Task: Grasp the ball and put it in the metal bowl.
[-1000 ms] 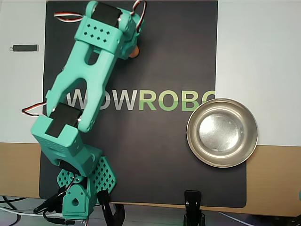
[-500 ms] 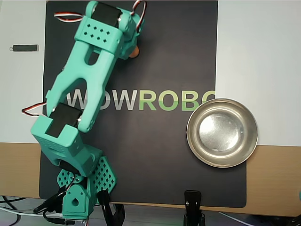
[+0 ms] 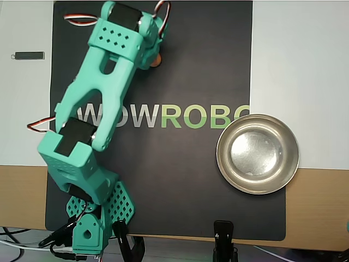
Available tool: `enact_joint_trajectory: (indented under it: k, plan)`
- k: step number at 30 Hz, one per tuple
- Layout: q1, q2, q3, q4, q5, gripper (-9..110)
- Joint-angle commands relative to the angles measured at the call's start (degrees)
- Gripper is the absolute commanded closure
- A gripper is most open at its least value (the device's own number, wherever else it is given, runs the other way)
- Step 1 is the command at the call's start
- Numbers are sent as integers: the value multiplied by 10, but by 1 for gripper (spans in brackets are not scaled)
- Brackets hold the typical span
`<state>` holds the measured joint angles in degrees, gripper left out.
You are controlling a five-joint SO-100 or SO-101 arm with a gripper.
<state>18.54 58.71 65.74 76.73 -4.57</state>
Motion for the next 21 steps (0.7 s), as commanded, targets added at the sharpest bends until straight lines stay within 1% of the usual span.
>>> enact_joint_trajectory:
  k: [1,21]
  plan:
    - [1,-3,-18,-3,1,80]
    - [0,2,-14,2,-1,79]
